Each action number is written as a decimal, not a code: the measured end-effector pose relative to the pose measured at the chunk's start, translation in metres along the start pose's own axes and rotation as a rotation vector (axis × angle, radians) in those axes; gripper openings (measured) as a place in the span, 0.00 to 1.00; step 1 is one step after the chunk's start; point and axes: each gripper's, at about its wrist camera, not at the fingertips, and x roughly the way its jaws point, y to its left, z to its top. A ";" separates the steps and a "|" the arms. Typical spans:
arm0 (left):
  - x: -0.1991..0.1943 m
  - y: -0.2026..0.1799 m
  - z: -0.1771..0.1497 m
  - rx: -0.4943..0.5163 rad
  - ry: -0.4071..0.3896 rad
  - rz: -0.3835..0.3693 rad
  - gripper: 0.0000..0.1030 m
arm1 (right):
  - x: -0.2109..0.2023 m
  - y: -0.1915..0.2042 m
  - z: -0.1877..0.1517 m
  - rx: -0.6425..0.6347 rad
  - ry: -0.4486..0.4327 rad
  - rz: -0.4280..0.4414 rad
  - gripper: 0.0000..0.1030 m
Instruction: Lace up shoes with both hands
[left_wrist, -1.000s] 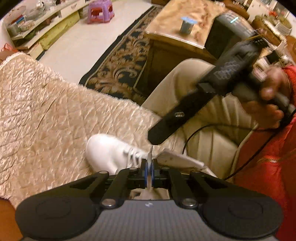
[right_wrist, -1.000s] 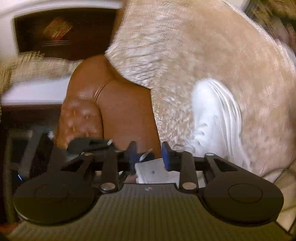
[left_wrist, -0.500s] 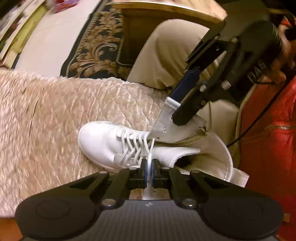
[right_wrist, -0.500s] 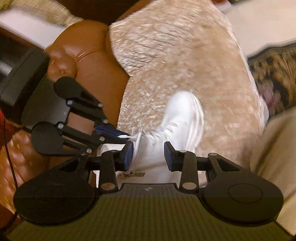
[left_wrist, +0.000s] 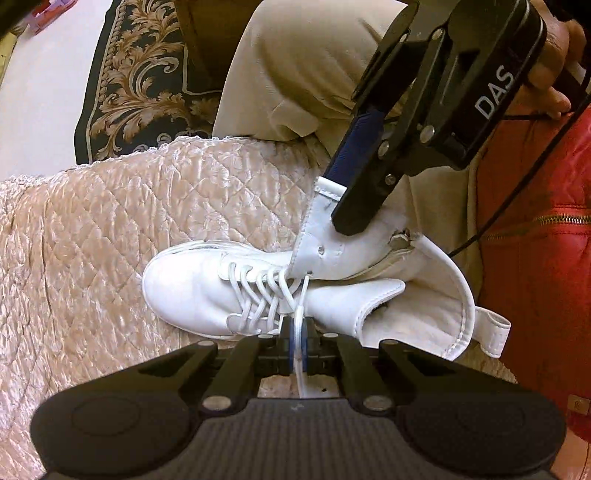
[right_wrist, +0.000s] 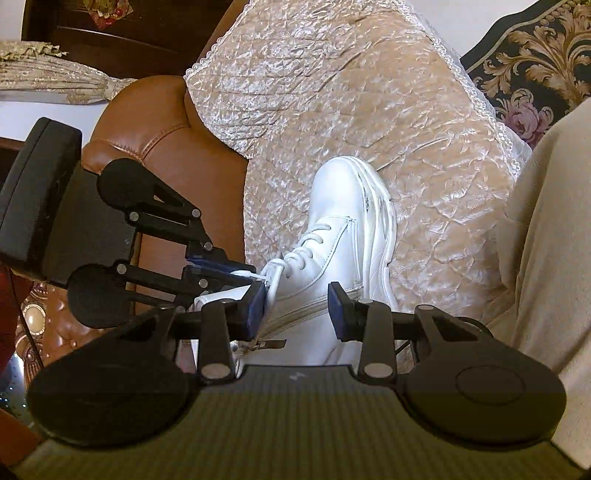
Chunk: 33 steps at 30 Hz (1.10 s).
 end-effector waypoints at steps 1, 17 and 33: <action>0.000 0.000 0.001 -0.002 0.001 0.000 0.03 | -0.001 0.000 0.000 0.004 0.000 0.002 0.41; -0.003 -0.007 0.006 0.021 -0.001 0.018 0.03 | -0.002 0.000 0.000 0.001 -0.002 0.015 0.41; 0.001 -0.006 0.009 0.027 0.026 0.019 0.03 | -0.001 0.003 0.000 -0.009 -0.003 0.015 0.41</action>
